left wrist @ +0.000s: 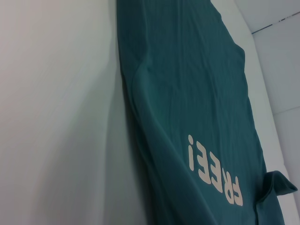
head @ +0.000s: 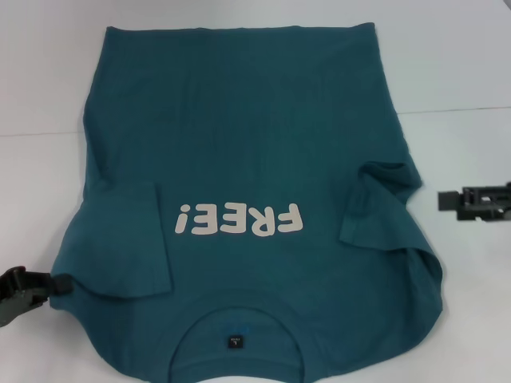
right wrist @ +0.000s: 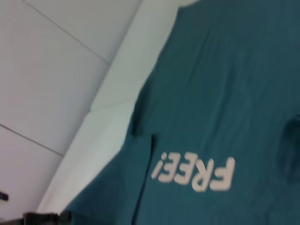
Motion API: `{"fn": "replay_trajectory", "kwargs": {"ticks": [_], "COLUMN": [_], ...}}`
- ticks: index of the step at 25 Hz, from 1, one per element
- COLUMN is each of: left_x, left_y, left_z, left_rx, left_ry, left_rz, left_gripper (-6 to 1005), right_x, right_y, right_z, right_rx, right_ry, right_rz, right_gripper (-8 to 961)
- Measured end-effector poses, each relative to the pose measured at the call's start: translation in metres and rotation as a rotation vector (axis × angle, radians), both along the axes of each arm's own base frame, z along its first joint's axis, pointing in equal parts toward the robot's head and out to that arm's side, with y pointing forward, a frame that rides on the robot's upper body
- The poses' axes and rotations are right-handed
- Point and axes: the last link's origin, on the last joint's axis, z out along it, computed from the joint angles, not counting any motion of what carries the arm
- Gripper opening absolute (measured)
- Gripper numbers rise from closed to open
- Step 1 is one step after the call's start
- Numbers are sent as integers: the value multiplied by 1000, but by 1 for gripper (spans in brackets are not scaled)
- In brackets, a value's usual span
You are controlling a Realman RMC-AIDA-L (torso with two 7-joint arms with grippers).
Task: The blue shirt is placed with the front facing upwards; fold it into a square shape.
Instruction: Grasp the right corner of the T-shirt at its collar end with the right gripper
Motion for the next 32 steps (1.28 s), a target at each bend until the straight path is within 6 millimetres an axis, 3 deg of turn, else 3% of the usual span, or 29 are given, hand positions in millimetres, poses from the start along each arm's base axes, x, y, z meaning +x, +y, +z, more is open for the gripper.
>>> {"fn": "replay_trajectory", "kwargs": {"ticks": [6,13,32], "left_x": [-2,-1,-5], "left_y": [0,1,-2], "left_z": [0,-1,-1], "left_rx": [8,9,16], "left_ry": [4,6,11], "left_rz": [9,9,25], "left_gripper": [29,29,30], "right_x": [20,32,20], "right_y": [-10,-14,-4], "right_z": [10,-3,-46], "right_rx": [-67,-136,-227], "right_ry": [-88,-184,-235], "right_rz": [-116,-176,-198], "right_gripper": [906,896,868]}}
